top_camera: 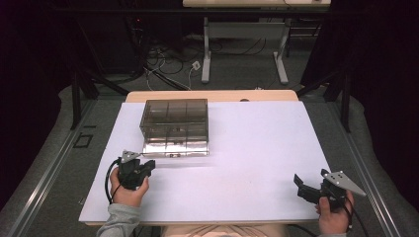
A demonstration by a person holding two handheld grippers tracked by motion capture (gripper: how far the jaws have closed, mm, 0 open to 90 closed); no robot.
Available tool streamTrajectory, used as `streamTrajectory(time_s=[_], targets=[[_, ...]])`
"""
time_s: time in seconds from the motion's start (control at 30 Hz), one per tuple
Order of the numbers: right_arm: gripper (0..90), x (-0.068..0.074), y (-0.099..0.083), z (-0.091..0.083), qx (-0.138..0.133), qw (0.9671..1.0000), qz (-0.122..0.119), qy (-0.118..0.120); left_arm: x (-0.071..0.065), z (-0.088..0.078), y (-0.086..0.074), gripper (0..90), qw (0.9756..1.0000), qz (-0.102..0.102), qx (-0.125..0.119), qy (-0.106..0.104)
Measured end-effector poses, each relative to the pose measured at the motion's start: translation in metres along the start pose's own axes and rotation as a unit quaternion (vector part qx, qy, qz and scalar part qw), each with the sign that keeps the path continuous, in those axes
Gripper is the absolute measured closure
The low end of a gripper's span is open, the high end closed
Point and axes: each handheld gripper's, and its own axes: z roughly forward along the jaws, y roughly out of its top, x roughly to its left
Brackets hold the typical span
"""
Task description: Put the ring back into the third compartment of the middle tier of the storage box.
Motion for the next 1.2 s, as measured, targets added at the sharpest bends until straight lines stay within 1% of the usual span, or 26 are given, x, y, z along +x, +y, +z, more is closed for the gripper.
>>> streamTrajectory(time_s=[0.1, 0.13, 0.23, 0.27, 0.3, 0.33, 0.63, 0.7, 0.93, 0.97, 1.0, 1.03, 1.2], targets=[[2.5, 0.000, 0.000, 0.000, 0.000, 1.0000, 0.000, 0.000, 0.000, -0.002, 0.000, 87.1, 1.0000, 0.002, -0.007, 0.000], [2.5, 0.000, 0.000, -0.001, 0.005, 1.0000, -0.001, 0.001, 0.000, -0.003, 0.001, 87.1, 0.9999, 0.001, -0.011, -0.001], [2.5, 0.000, 0.000, -0.001, 0.005, 1.0000, -0.001, 0.001, -0.001, -0.006, 0.001, 87.1, 0.9998, 0.007, -0.020, 0.000], [2.5, 0.000, 0.000, 0.000, -0.001, 1.0000, 0.000, 0.000, -0.001, -0.006, 0.001, 87.1, 0.9998, 0.007, -0.020, 0.000], [2.5, 0.000, 0.000, 0.000, -0.001, 1.0000, -0.001, 0.000, -0.002, -0.008, 0.002, 87.1, 0.9995, 0.006, -0.029, 0.000], [2.5, 0.000, 0.000, 0.000, -0.003, 1.0000, -0.002, -0.002, -0.002, -0.009, 0.002, 87.1, 0.9995, 0.009, -0.030, 0.000], [2.5, 0.000, 0.000, 0.000, 0.000, 1.0000, -0.002, -0.001, -0.005, -0.016, 0.008, 87.1, 0.9986, 0.008, -0.051, -0.003], [2.5, 0.000, 0.000, 0.000, 0.003, 1.0000, -0.002, 0.000, -0.007, -0.018, 0.010, 87.1, 0.9982, 0.009, -0.060, -0.003], [2.5, 0.000, -0.001, 0.000, 0.004, 1.0000, -0.001, -0.001, -0.012, -0.021, 0.020, 87.1, 0.9974, 0.018, -0.069, -0.007], [2.6, 0.001, -0.001, -0.001, 0.007, 1.0000, 0.004, -0.001, -0.013, -0.021, 0.021, 87.1, 0.9973, 0.019, -0.070, -0.007], [2.6, 0.001, -0.001, -0.001, 0.007, 1.0000, 0.004, -0.001, -0.013, -0.021, 0.021, 87.1, 0.9973, 0.019, -0.070, -0.007], [2.6, 0.000, -0.002, 0.000, 0.006, 1.0000, 0.000, -0.004, -0.014, -0.020, 0.024, 87.1, 0.9972, 0.020, -0.071, -0.009], [2.6, 0.000, -0.002, 0.000, 0.005, 0.9999, 0.002, -0.009, -0.018, -0.019, 0.032, 87.1, 0.9968, 0.023, -0.076, -0.013]])
